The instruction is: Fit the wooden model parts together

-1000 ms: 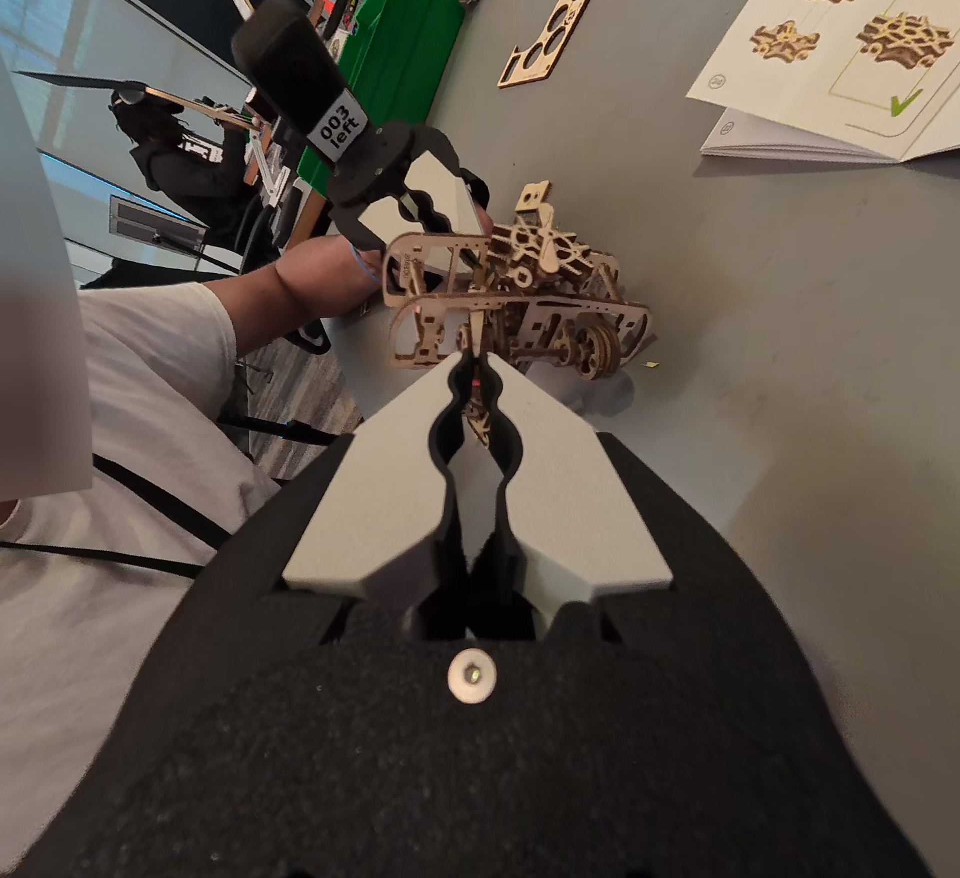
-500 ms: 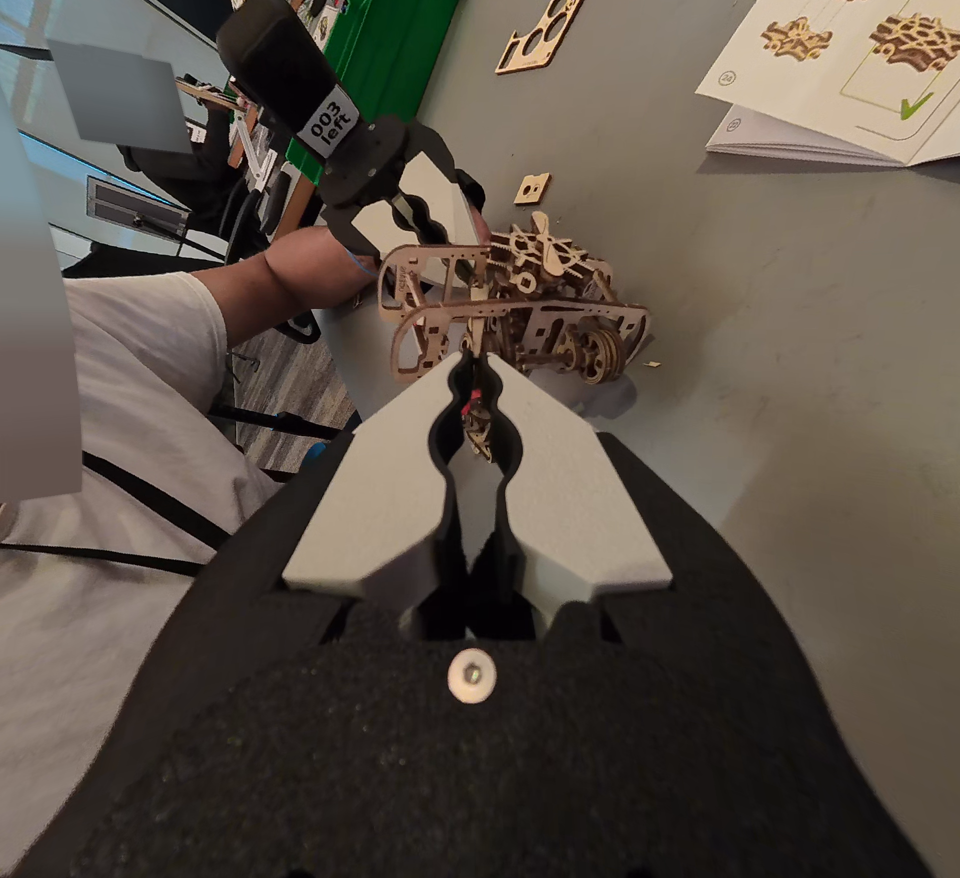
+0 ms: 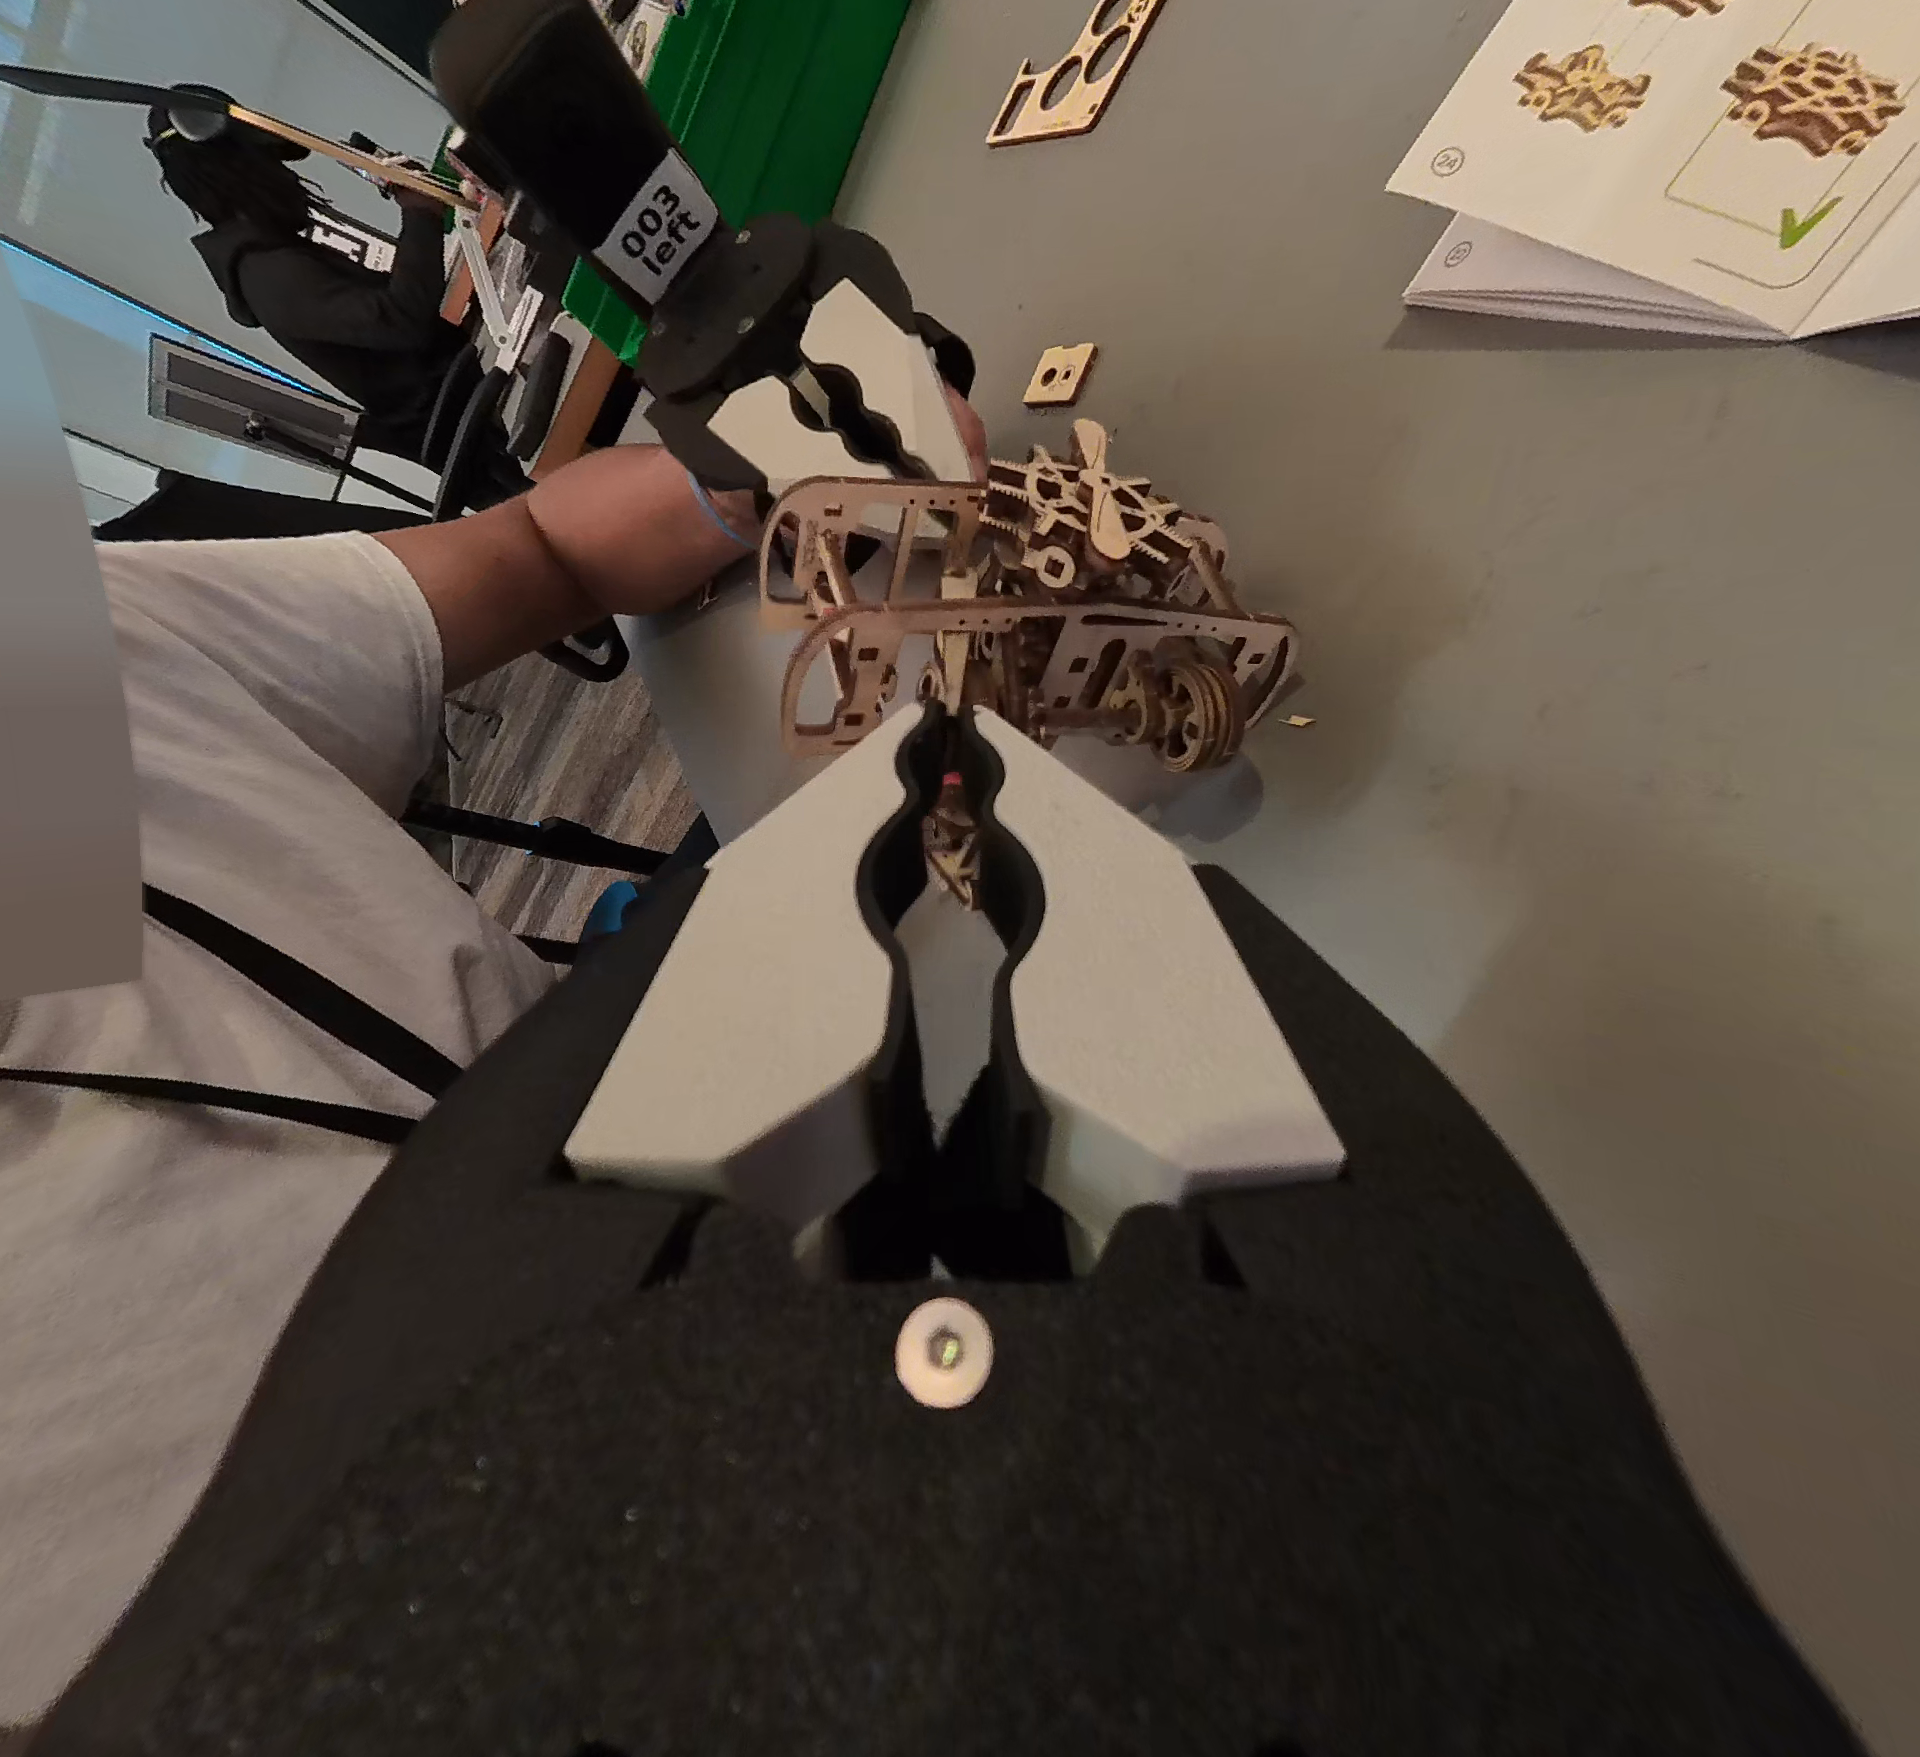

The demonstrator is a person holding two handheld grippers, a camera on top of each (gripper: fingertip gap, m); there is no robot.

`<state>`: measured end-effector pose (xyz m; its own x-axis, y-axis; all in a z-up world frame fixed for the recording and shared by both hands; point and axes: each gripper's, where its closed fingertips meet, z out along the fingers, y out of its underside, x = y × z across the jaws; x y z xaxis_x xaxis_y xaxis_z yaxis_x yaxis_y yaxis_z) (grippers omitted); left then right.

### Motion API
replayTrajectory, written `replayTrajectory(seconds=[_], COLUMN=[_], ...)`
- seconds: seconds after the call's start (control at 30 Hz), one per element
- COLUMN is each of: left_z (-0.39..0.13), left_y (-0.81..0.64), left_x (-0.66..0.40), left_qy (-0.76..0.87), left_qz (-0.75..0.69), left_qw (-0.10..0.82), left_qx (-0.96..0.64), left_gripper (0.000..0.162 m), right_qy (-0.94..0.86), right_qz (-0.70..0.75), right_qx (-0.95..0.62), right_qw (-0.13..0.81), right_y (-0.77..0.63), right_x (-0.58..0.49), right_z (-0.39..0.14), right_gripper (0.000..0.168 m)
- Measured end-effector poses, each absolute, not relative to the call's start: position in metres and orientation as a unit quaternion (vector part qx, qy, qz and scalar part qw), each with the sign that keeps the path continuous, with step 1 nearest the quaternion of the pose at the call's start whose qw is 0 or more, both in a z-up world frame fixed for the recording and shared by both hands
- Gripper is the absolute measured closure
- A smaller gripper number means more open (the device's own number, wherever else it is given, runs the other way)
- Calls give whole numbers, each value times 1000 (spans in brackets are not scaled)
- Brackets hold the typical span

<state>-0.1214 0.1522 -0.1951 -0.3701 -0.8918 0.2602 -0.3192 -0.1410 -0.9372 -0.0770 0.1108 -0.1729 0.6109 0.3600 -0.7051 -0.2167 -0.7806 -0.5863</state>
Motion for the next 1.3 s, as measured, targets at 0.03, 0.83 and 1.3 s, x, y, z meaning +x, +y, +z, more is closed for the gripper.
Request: replayTrajectory(seconds=[0.03,0.83,1.3], left_z=[-195,-194,-197], left_y=[152,143,159], left_x=[-121,-113,-131], left_qy=[606,632,705], left_qz=[-565,-554,-470], left_qw=[254,276,360], left_qx=[-499,-467,-389], left_gripper=[162,162,145], right_qy=[-41,-48,-43], right_qz=[440,445,445], right_qx=[-835,-842,-841], right_qw=[328,302,305], right_y=[110,94,96], right_x=[-76,-70,-70], right_z=[-173,-171,-170], right_gripper=[168,168,168])
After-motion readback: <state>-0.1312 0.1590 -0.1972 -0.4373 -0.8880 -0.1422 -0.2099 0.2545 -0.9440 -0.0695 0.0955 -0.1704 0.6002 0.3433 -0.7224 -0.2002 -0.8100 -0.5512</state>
